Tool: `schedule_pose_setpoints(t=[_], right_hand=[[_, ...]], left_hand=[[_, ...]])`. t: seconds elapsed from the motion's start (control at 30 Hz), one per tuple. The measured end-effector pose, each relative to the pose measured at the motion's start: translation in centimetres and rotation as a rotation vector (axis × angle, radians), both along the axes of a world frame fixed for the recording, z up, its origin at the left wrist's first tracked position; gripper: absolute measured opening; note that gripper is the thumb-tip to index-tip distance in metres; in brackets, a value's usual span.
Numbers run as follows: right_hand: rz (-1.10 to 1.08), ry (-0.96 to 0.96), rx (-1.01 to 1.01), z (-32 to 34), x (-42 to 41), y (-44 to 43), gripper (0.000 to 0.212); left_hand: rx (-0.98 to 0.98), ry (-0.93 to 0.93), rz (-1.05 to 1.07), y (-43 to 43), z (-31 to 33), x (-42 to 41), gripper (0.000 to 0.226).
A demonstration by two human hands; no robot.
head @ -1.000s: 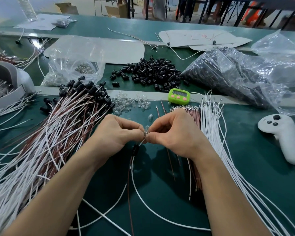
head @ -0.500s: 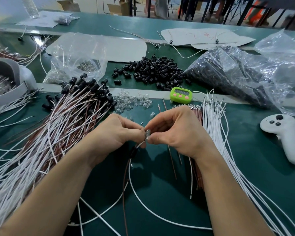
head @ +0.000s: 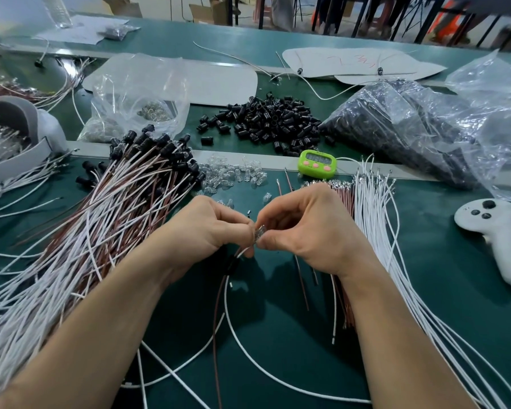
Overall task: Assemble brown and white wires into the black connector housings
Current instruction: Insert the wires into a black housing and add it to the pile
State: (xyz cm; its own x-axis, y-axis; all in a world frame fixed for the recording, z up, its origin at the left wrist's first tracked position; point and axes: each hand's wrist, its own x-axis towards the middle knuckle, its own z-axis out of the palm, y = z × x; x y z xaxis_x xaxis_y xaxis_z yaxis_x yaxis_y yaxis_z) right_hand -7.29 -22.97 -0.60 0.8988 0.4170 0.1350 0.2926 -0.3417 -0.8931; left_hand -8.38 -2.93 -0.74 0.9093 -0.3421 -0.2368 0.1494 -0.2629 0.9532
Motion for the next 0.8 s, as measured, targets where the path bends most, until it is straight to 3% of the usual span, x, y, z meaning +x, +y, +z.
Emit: schedule_pose_setpoints(t=[0.3, 0.43, 0.8], right_hand=[[-0.017, -0.029, -0.020, 0.11, 0.04, -0.16, 0.017], [-0.041, -0.025, 0.009, -0.02, 0.20, -0.25, 0.016], [-0.027, 0.019, 0.040, -0.15, 0.31, -0.34, 0.019]], left_hand=[[-0.085, 0.034, 0.072, 0.47, -0.26, 0.30, 0.011], [-0.174, 0.084, 0.117, 0.15, -0.19, 0.15, 0.030], [-0.237, 0.053, 0.084, -0.06, 0.18, -0.07, 0.036]])
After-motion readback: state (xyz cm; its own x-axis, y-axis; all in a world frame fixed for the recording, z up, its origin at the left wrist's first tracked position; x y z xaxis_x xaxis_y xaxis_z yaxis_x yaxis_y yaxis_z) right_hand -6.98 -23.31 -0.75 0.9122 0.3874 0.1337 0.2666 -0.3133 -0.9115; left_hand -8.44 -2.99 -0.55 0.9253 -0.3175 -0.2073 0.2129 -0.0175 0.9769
